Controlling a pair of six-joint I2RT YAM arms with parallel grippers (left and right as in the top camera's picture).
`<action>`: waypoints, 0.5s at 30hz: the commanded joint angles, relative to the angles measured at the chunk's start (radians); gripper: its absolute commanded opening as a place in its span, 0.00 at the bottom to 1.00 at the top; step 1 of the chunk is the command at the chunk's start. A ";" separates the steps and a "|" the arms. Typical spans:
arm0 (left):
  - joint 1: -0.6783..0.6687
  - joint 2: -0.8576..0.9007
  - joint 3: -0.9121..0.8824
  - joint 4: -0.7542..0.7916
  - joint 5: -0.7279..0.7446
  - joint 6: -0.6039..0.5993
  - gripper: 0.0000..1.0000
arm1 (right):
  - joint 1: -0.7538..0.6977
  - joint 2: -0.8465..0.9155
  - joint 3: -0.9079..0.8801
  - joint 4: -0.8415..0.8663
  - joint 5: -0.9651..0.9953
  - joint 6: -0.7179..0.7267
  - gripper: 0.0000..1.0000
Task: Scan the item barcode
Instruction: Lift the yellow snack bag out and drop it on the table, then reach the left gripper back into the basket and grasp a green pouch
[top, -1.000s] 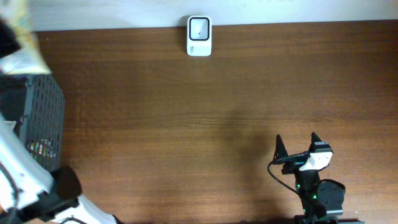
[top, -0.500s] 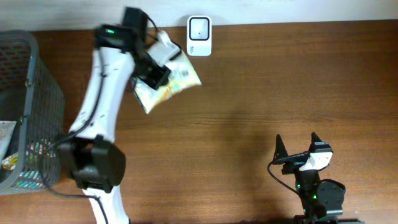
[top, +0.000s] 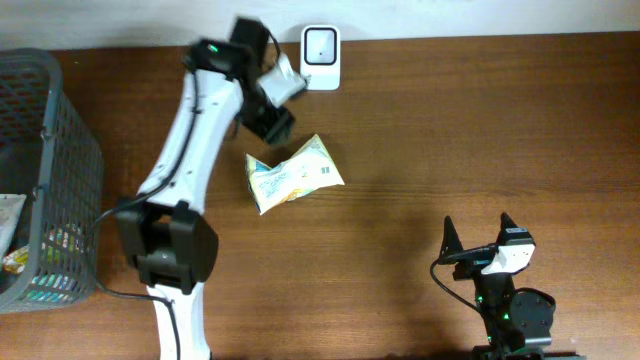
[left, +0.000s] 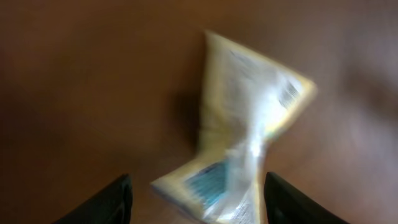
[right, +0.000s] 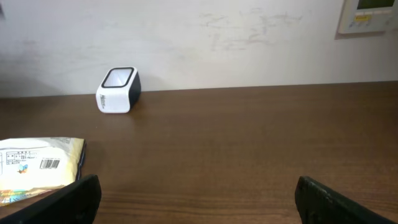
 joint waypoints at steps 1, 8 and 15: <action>0.132 -0.126 0.300 -0.038 -0.211 -0.330 0.68 | 0.003 -0.007 -0.009 0.000 -0.006 0.003 0.99; 0.607 -0.184 0.369 -0.117 -0.236 -0.699 0.67 | 0.003 -0.006 -0.009 0.000 -0.006 0.003 0.99; 0.929 -0.184 -0.016 -0.049 -0.235 -0.870 0.99 | 0.003 -0.006 -0.009 0.000 -0.006 0.003 0.99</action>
